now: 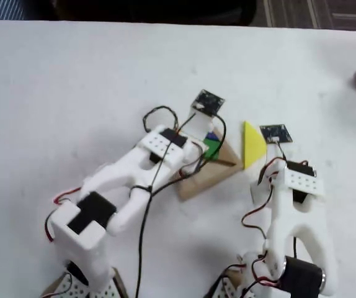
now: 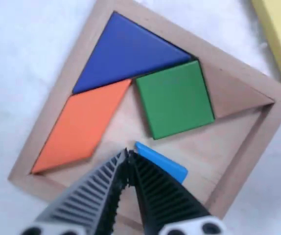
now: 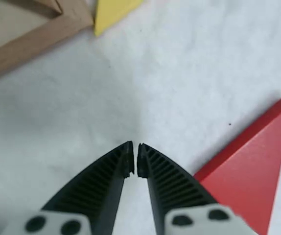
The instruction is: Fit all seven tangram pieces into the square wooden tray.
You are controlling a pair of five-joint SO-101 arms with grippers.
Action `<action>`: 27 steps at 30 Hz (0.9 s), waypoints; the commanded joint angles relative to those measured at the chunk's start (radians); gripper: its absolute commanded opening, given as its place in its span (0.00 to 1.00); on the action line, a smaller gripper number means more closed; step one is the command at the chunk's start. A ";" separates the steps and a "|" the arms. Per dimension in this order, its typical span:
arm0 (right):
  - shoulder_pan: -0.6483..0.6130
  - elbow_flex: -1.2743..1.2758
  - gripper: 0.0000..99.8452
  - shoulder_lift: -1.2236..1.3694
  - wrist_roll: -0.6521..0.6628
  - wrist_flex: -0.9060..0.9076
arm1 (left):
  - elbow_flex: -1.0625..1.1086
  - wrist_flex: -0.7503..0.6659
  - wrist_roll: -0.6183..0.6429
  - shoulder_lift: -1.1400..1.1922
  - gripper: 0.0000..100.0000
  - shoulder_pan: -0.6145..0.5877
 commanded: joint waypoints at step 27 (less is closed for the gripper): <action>-0.012 -0.005 0.02 -0.035 0.020 -0.013 | 0.299 -0.109 -0.012 -0.255 0.02 0.127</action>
